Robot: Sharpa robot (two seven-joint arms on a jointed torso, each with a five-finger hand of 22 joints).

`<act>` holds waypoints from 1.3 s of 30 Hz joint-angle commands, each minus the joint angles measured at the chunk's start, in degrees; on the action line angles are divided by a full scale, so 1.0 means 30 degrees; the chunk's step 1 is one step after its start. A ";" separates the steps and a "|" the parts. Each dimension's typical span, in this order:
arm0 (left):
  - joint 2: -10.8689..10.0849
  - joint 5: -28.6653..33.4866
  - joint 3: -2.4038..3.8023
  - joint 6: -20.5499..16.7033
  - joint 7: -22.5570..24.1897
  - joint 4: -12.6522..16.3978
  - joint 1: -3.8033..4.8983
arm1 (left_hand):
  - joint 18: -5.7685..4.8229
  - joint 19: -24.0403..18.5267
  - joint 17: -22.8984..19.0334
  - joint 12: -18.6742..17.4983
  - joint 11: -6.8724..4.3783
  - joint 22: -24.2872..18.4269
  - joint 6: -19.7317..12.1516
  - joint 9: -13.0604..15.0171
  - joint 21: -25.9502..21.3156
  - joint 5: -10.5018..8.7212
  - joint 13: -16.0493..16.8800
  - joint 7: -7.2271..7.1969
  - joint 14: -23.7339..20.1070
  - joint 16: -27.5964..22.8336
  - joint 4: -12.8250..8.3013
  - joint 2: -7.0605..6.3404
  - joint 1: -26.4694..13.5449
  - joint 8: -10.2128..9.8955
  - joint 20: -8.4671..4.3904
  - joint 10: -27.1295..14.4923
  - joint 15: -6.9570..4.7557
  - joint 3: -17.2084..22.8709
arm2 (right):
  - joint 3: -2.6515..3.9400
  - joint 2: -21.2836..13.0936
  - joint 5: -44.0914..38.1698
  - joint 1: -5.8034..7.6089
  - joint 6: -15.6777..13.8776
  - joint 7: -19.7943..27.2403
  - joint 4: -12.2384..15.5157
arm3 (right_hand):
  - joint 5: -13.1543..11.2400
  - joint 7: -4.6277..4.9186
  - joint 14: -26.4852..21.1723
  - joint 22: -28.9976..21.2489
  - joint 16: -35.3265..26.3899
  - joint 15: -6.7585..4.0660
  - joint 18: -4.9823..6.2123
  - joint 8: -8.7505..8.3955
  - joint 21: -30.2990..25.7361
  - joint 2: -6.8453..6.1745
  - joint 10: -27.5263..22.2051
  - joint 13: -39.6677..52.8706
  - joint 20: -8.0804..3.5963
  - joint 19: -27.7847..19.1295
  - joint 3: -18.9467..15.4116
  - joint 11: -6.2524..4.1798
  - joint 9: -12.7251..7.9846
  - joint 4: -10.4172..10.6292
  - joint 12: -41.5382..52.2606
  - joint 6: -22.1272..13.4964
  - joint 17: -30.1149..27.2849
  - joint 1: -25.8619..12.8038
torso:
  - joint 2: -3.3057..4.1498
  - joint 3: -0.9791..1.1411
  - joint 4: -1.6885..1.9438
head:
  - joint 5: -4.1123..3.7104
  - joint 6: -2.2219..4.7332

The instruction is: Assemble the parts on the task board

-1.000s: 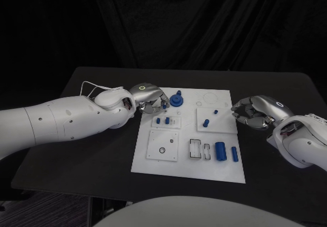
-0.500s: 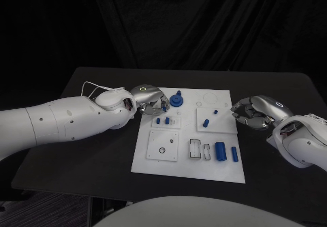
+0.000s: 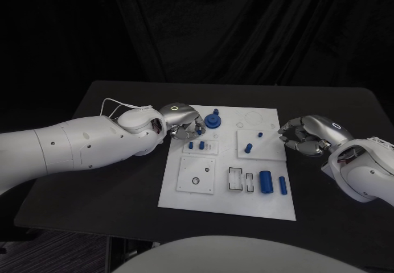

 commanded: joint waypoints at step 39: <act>0.0078 0.0014 0.0014 -0.1377 -0.0213 -0.0473 -0.0135 | 0.0093 -0.0678 -0.1108 -0.1267 0.1164 0.3336 -0.3632 -0.1258 -0.1012 -0.0667 -0.0402 -0.1608 -0.0931 -0.0747 -0.0214 -0.0618 -0.0094 -0.0880 0.0503 -0.2099 0.0843 0.0183 | 0.0005 -0.0072 -0.0051 -0.0082 0.0307 -0.0220 0.0108 | 0.0106 0.0054 0.1952 0.3586 -0.0052 0.0126 0.0039 -0.0131 -0.0058 0.0050 0.1101 0.3783 0.0060 0.0069 0.0133 0.0159 -0.0070 -0.0011 -0.0098 0.0103 0.4688 -0.0212 | 0.0009 0.0001 0.0014 | 0.0084 0.0001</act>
